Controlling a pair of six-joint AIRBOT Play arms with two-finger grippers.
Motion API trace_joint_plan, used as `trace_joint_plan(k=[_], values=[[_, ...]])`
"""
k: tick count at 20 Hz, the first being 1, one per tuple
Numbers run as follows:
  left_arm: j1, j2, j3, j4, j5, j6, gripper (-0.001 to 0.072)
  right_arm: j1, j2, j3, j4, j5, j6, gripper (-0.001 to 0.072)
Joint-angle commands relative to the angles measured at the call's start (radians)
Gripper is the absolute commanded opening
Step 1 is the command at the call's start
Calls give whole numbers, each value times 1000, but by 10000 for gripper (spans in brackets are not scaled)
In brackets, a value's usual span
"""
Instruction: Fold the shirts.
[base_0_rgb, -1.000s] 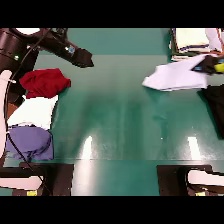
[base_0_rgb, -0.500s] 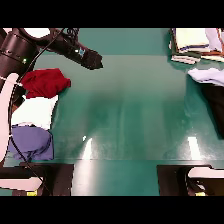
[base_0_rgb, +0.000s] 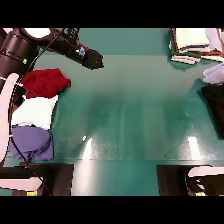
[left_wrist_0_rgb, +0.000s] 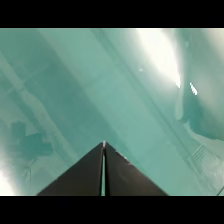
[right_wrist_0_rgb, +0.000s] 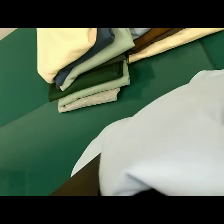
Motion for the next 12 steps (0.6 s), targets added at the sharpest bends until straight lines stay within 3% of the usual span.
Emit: trace_joint_plan(k=[1,4,12], values=[[-1,0,0,2,-1,3,31,-3,9,47,2,66,0,18],[-1,0,0,2,-3,3,31,-21,64,-30,-12,76,0,17],[-1,0,0,17,-3,12,31,-149,260,-331,-267,153,1,19]])
